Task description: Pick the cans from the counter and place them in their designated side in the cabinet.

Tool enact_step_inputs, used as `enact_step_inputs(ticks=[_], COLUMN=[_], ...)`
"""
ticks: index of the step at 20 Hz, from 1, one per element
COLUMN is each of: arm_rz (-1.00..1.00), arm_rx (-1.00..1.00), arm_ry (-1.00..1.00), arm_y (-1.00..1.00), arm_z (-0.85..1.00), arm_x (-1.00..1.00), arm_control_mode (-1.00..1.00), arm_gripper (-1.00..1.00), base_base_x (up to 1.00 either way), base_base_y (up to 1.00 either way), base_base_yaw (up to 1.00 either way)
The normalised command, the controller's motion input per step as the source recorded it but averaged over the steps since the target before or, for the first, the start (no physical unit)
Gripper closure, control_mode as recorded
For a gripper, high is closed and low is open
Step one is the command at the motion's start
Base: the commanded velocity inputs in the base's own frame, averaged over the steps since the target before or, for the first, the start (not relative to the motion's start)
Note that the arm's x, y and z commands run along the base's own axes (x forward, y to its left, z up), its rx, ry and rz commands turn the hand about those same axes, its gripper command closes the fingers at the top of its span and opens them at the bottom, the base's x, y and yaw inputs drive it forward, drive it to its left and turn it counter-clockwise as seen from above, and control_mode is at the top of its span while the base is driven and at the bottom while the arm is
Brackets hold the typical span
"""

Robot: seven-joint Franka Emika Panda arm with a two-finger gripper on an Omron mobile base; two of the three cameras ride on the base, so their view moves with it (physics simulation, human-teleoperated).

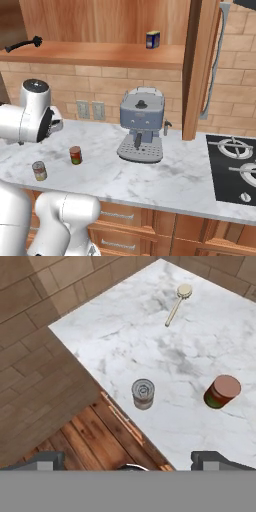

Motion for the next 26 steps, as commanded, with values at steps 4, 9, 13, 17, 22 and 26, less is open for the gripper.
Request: enact_step_inputs(ticks=[4,9,13,17,22,26], arm_rz=[-0.01,-0.01,0.00,0.00,0.00,0.00], arm_rx=[0.00,0.00,0.01,0.01,0.01,0.02], arm_ry=[0.02,0.00,0.00,0.00,0.02,0.04], arm_y=[0.06,0.12,0.09,0.04,0.03,0.06], arm_z=[-0.14,-0.15,-0.12,-0.10,-0.10,-0.08], arm_x=[0.00,0.04,0.08,0.10,0.13,0.12], arm_control_mode=[-1.00,-1.00,-1.00,-1.00,-1.00,-1.00], arm_gripper=[-1.00,-1.00,-1.00,-1.00,-1.00,-1.00], base_base_x=[0.00,0.00,0.00,0.00,0.00,0.00], base_base_y=[0.00,0.00,0.00,0.00,0.00,0.00], base_base_yaw=[0.00,0.00,0.00,0.00,0.00,0.00])
